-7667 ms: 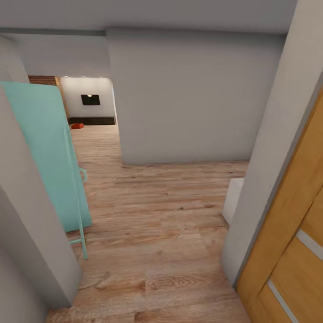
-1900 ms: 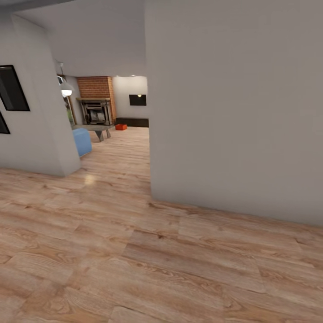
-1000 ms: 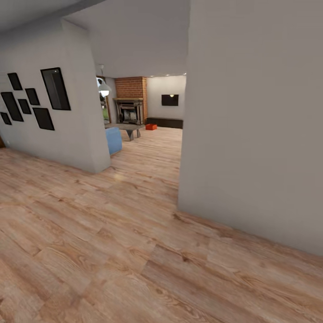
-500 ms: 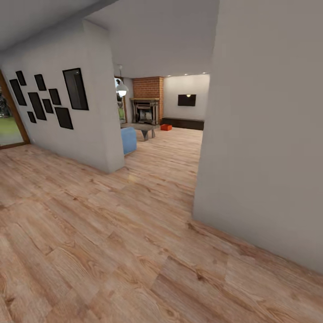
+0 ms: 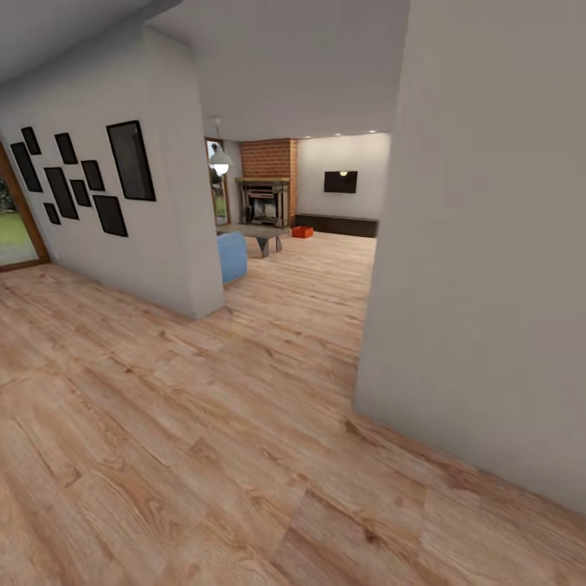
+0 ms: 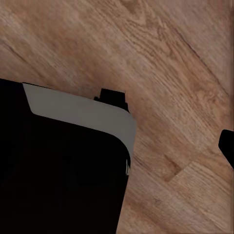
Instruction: Move the two storage containers from the living room to the garage. In the garage, place one container on the floor and stack the other container on top of it (either order is fine).
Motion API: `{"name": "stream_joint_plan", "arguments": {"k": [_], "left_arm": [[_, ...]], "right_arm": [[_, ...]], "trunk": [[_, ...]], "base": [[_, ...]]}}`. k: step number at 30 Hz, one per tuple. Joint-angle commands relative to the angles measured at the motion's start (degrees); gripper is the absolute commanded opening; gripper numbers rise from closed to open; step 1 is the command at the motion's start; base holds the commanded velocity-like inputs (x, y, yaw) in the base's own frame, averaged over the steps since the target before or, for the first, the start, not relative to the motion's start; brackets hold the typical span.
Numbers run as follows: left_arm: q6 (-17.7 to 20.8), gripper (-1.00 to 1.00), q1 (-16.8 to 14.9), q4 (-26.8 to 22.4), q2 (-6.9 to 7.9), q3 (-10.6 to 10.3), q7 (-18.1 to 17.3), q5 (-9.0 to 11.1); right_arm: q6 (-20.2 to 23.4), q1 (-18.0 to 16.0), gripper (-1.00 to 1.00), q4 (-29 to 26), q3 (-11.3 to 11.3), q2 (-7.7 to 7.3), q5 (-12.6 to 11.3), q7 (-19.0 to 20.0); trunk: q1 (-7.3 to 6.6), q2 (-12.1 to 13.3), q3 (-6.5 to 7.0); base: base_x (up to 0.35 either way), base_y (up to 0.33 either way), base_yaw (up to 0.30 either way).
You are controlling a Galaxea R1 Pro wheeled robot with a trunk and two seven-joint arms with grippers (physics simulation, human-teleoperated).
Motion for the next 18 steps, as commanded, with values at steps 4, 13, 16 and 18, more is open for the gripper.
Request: {"name": "stream_joint_plan", "arguments": {"k": [4,13,16,18], "left_arm": [[0.0,1.00,0.0,0.0,0.01,0.0,-0.1,0.3],[0.0,1.00,0.0,0.0,0.01,0.0,-0.1,0.3],[-0.1,1.00,0.0,0.0,0.01,0.0,-0.1,0.3],[-0.1,1.00,0.0,0.0,0.01,0.0,-0.1,0.3]], "right_arm": [[-0.3,-0.1,1.00,0.2,0.5,0.04,-0.5,0.0],[-0.3,-0.1,1.00,0.2,0.4,0.04,-0.5,0.0],[-0.2,-0.1,1.00,0.2,0.5,0.04,-0.5,0.0],[-0.3,-0.1,1.00,0.2,0.5,0.04,-0.5,0.0]], "trunk": [[0.03,0.0,-0.05],[0.03,0.0,-0.05],[0.03,0.0,-0.05],[0.03,0.0,-0.05]], "base": [[0.322,0.000,0.000],[0.322,0.000,0.000],[0.322,0.000,0.000],[0.322,0.000,0.000]]}}
